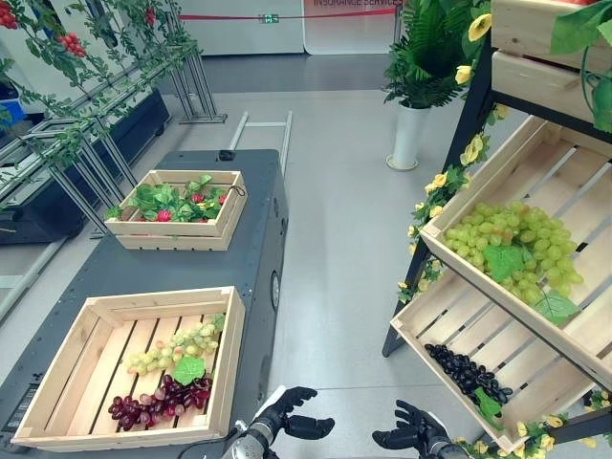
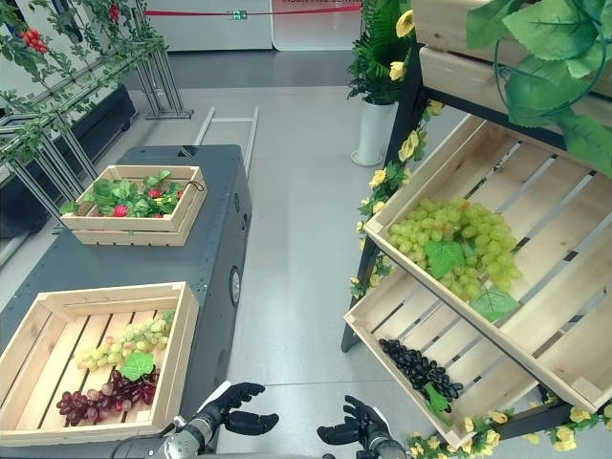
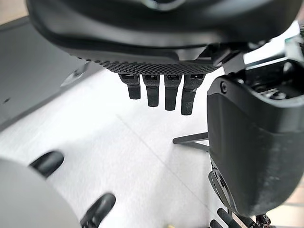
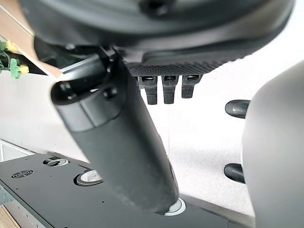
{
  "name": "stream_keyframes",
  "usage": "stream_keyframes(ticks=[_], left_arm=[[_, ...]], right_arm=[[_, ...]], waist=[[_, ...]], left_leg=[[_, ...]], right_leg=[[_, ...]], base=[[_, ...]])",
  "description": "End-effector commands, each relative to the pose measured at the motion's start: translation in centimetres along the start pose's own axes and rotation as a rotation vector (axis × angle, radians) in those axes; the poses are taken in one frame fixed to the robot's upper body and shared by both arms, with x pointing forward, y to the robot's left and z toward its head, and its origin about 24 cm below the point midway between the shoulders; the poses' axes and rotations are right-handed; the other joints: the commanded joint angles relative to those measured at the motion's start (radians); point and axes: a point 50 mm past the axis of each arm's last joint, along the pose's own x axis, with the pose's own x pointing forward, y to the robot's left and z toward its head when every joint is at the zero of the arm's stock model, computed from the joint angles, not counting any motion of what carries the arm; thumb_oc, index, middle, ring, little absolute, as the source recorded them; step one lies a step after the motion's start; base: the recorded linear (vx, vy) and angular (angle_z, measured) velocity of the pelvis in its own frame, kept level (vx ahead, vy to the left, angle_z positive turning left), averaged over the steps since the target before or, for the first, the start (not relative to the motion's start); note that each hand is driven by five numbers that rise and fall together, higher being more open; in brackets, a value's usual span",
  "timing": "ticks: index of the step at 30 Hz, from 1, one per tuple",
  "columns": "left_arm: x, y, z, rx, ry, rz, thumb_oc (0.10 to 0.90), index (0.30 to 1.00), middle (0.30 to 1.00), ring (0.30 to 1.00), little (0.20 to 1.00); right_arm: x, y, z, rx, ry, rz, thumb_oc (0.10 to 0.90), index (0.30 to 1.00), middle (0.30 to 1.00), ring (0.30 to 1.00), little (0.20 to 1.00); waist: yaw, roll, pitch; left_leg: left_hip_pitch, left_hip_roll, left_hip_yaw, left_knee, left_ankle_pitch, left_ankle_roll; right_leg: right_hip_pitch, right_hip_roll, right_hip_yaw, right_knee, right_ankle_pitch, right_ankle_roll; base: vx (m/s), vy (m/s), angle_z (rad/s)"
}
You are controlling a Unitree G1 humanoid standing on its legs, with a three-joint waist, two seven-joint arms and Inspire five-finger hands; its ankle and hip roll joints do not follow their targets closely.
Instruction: Pick up the fruits from the basket on one side to the basket on the other side
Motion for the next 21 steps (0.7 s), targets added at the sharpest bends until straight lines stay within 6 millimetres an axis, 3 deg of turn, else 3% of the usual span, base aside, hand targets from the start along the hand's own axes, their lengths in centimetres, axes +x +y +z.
stream_keyframes(ticks=[1, 8, 12, 21], left_arm=[[1.4, 4.4, 5.1, 0.035, -0.275, 0.227, 0.8, 0.9, 0.9, 0.9, 0.9], [0.1, 10.8, 6.9, 0.071, -0.375, 0.548, 0.8, 0.9, 0.9, 0.9, 0.9], [-2.1, 16.1, 6.3, 0.129, -0.355, 0.729, 0.8, 0.9, 0.9, 0.9, 0.9], [-6.2, 23.1, 5.5, 0.193, -0.282, 1.004, 0.8, 0.9, 0.9, 0.9, 0.9]], right_arm=[[0.7, -0.9, 3.7, -0.097, -0.118, 0.01, 0.8, 0.9, 0.9, 0.9, 0.9], [0.4, -2.6, 5.0, -0.12, -0.192, -0.009, 0.8, 0.9, 0.9, 0.9, 0.9], [-0.1, -2.8, 5.7, -0.146, -0.254, 0.028, 0.8, 0.9, 0.9, 0.9, 0.9], [-0.3, -3.3, 6.6, -0.19, -0.279, 0.062, 0.8, 0.9, 0.9, 0.9, 0.9]], waist=[[0.005, -0.009, 0.037], [0.023, 0.008, 0.05], [0.039, 0.009, 0.047], [0.084, 0.018, 0.078]], left_leg=[[0.011, -0.079, 0.006, 0.009, -0.076, 0.044], [-0.007, -0.087, -0.019, 0.009, -0.063, 0.046], [-0.012, -0.094, -0.04, 0.009, -0.056, 0.042], [-0.065, -0.097, -0.082, 0.04, -0.027, 0.035]], right_leg=[[0.051, -0.008, -0.039, 0.006, -0.038, 0.005], [0.041, -0.013, -0.058, 0.011, -0.042, -0.001], [0.045, -0.019, -0.079, 0.006, -0.042, -0.001], [-0.01, -0.04, -0.13, 0.096, -0.079, -0.016]], base=[[0.0, 0.0, 0.0], [-0.01, 0.05, 0.05], [0.04, 0.058, 0.17], [0.01, 0.1, 0.14]])
